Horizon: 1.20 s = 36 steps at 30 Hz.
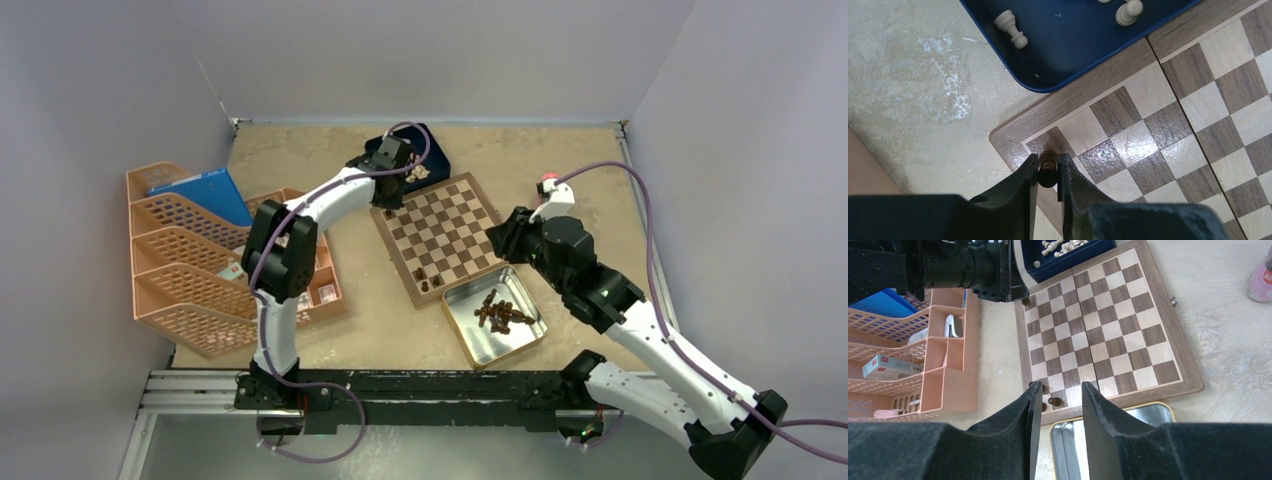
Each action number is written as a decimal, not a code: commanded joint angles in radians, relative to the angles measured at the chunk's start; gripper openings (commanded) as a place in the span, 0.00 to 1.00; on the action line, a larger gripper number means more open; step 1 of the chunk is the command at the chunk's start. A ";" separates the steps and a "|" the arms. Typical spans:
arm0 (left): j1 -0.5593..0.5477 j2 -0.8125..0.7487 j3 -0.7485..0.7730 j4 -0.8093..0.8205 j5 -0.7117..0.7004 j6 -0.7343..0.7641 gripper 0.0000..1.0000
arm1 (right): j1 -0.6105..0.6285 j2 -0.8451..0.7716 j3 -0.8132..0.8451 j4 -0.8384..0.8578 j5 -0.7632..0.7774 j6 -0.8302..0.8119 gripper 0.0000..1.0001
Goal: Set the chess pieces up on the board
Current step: Move the chess piece to the chessboard.
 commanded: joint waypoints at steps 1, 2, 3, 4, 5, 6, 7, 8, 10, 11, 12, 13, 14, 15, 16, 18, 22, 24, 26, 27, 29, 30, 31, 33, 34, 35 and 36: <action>0.007 0.013 0.022 0.036 -0.009 0.009 0.13 | -0.002 -0.001 0.011 0.043 -0.005 0.001 0.38; 0.007 0.017 0.023 0.038 -0.008 0.009 0.13 | -0.003 0.000 0.011 0.041 -0.003 -0.001 0.38; 0.008 0.020 0.024 0.038 -0.010 0.010 0.13 | -0.003 0.000 0.012 0.041 -0.003 -0.001 0.38; 0.008 0.023 0.025 0.038 -0.012 0.010 0.13 | -0.003 0.000 0.011 0.040 -0.002 -0.001 0.38; 0.008 0.027 0.026 0.038 -0.015 0.010 0.14 | -0.002 0.000 0.010 0.039 -0.001 -0.001 0.38; 0.008 0.031 0.028 0.037 -0.019 0.010 0.15 | -0.003 -0.002 0.009 0.040 0.000 -0.001 0.38; 0.008 0.034 0.031 0.034 -0.021 0.008 0.16 | -0.003 -0.002 0.006 0.041 0.000 0.000 0.38; 0.009 0.037 0.032 0.036 -0.019 0.007 0.16 | -0.003 -0.003 0.004 0.044 0.000 0.000 0.38; 0.008 0.041 0.034 0.036 -0.018 0.007 0.17 | -0.003 0.001 0.003 0.047 0.000 0.001 0.38; 0.008 0.043 0.034 0.035 -0.021 0.007 0.17 | -0.003 0.003 0.005 0.047 0.000 0.000 0.38; 0.009 0.044 0.034 0.035 -0.024 0.007 0.18 | -0.003 0.006 0.006 0.044 0.000 -0.001 0.38; 0.008 0.045 0.034 0.034 -0.026 0.007 0.19 | -0.003 0.008 0.006 0.045 0.000 -0.001 0.38; 0.009 0.046 0.034 0.033 -0.026 0.007 0.21 | -0.003 0.010 0.006 0.045 0.000 -0.002 0.38; 0.008 0.046 0.033 0.033 -0.027 0.007 0.22 | -0.002 0.009 0.007 0.044 0.000 -0.001 0.38; 0.008 0.046 0.033 0.032 -0.028 0.006 0.24 | -0.003 0.010 0.005 0.046 0.000 -0.002 0.38; 0.008 0.044 0.034 0.030 -0.028 0.006 0.27 | -0.003 0.011 0.004 0.048 -0.002 -0.002 0.38; 0.008 0.044 0.044 0.018 -0.021 0.004 0.34 | -0.003 0.012 0.000 0.049 -0.007 -0.003 0.38; 0.008 0.041 0.054 0.010 -0.012 0.003 0.36 | -0.003 0.012 0.000 0.047 -0.012 -0.002 0.38; 0.008 0.034 0.072 -0.009 0.010 0.003 0.39 | -0.003 0.013 0.002 0.043 -0.018 0.003 0.38; 0.008 0.029 0.085 -0.022 0.023 0.001 0.40 | -0.003 0.013 0.003 0.037 -0.019 0.009 0.38; 0.008 0.015 0.112 -0.052 0.045 -0.007 0.42 | -0.002 0.015 -0.005 0.018 -0.025 0.024 0.38; 0.008 0.003 0.121 -0.061 0.054 -0.009 0.43 | -0.003 0.017 -0.009 0.005 -0.027 0.041 0.38; 0.008 -0.013 0.124 -0.065 0.062 -0.012 0.44 | -0.002 0.023 -0.014 -0.008 -0.029 0.056 0.38; 0.008 -0.051 0.124 -0.074 0.063 -0.019 0.46 | -0.003 0.042 -0.021 -0.032 -0.044 0.076 0.38; 0.009 -0.069 0.123 -0.080 0.065 -0.023 0.47 | -0.003 0.056 -0.018 -0.046 -0.056 0.083 0.38; 0.009 -0.084 0.121 -0.087 0.069 -0.026 0.48 | -0.003 0.072 -0.015 -0.060 -0.066 0.089 0.37; 0.009 -0.101 0.116 -0.093 0.076 -0.029 0.50 | -0.003 0.088 -0.011 -0.074 -0.068 0.096 0.37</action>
